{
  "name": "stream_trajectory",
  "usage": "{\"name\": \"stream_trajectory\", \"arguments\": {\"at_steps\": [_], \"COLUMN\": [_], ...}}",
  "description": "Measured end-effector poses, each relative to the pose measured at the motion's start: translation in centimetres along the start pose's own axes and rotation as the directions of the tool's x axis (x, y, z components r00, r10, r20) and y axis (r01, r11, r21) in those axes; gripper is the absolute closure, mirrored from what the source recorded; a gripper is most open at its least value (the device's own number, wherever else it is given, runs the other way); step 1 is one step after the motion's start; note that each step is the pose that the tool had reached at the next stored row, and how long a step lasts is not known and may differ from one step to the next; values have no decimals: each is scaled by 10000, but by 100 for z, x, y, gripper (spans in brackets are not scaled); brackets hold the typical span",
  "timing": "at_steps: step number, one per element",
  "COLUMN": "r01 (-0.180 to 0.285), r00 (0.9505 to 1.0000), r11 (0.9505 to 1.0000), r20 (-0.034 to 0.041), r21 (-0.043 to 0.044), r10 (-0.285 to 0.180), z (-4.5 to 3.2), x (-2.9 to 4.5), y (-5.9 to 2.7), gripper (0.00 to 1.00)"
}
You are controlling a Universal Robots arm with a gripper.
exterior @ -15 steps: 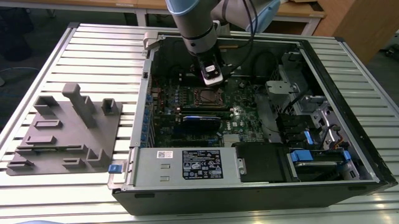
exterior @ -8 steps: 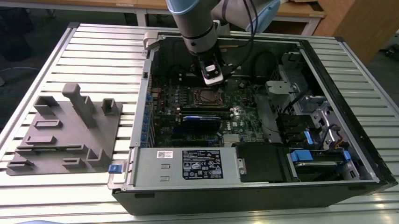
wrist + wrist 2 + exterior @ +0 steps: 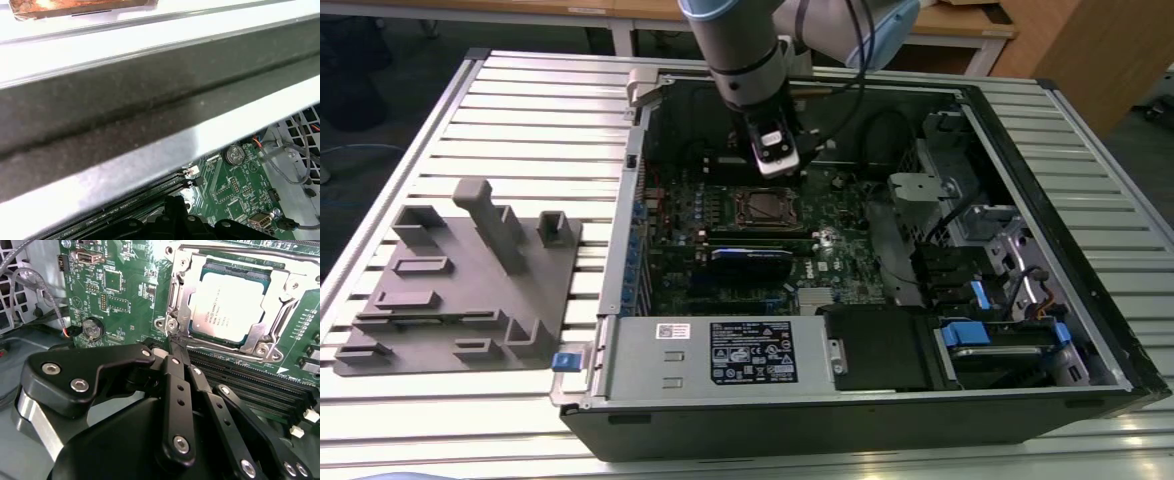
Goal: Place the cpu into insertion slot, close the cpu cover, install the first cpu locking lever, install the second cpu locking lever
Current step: 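Install the first cpu locking lever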
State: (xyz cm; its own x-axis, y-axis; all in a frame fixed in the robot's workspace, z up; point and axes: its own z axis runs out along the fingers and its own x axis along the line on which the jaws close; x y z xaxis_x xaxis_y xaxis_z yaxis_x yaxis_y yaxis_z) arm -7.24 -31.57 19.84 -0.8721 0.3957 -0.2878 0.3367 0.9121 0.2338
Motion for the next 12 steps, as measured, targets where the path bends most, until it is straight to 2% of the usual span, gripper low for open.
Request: {"name": "stream_trajectory", "arguments": {"at_steps": [5, 10, 11, 12], "r01": [-2, -4, -10, -31], "r00": [10000, 10000, 9999, 9996], "r11": [10000, 10000, 10000, 9999], "r20": [-17, -27, -109, -290], "r21": [6, 7, 45, 126], "r10": [2, 4, 11, 34], "z": [-48, -49, -48, -44], "x": [-15, -16, -17, -19], "y": [12, 12, 12, 13], "gripper": [89, 89, 89, 89]}}
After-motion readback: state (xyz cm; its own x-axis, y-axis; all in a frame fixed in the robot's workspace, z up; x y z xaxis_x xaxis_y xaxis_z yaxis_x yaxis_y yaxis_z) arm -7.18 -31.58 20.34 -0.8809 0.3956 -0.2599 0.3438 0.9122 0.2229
